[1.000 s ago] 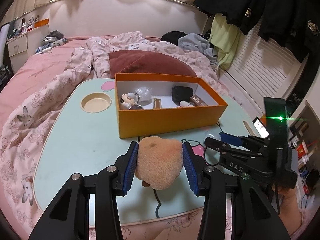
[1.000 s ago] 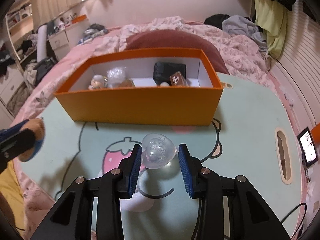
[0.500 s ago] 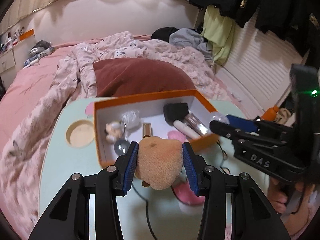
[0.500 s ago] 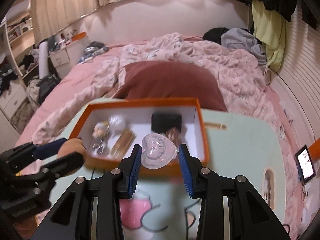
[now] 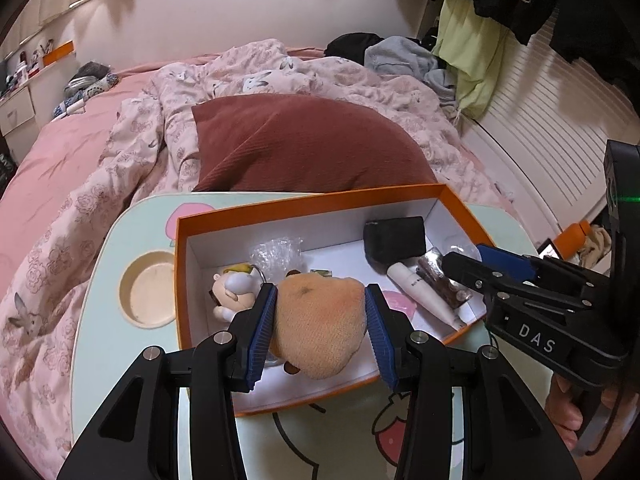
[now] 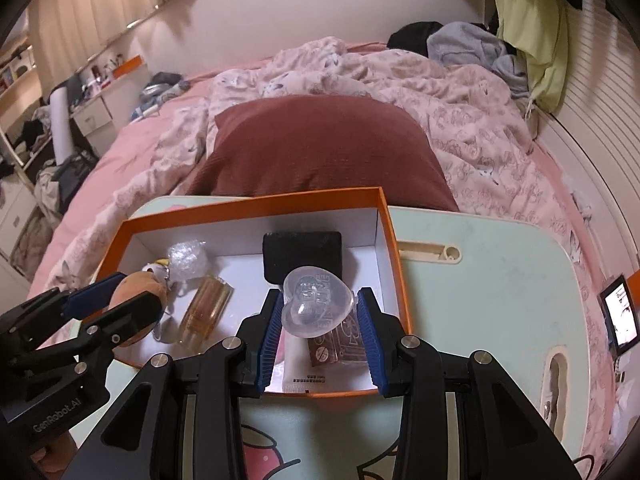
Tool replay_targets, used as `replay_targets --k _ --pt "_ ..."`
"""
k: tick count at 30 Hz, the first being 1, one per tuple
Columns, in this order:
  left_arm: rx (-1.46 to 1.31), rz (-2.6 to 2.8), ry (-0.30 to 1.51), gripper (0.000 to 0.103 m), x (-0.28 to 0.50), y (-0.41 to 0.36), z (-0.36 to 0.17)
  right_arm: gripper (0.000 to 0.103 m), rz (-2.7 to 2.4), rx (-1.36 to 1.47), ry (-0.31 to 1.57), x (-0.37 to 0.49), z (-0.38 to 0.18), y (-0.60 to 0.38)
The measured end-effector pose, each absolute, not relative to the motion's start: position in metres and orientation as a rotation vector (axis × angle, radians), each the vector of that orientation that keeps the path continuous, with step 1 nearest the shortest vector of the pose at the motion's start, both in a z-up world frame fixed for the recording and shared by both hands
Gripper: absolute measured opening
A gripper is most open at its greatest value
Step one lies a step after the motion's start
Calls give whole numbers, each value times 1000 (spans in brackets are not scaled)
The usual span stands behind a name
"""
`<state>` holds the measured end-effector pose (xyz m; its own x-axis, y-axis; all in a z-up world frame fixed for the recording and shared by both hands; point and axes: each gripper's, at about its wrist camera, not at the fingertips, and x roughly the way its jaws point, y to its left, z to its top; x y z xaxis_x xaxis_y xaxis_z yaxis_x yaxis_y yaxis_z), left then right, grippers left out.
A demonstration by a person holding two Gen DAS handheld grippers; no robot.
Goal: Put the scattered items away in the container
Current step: 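Carry plush ball and clear item into the orange box and open both tools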
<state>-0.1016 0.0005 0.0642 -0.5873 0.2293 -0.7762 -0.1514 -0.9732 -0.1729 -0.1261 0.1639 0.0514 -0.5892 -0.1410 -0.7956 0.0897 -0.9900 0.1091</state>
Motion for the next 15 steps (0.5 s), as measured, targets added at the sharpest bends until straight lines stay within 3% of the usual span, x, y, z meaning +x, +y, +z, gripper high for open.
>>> replay_targets --k 3,8,11,15 --pt "-1357 2581 -179 50 -107 -3 58 37 -2648 1378 -82 -128 46 163" --pt "-1390 2567 -262 55 -101 -14 58 55 -2686 1328 -83 -113 51 165" --pt "-1352 2600 -246 68 -89 -17 66 58 -2719 1292 -17 -103 57 161" --pt "-1293 2622 -218 70 -71 -18 76 60 -2756 1248 86 -91 62 152"
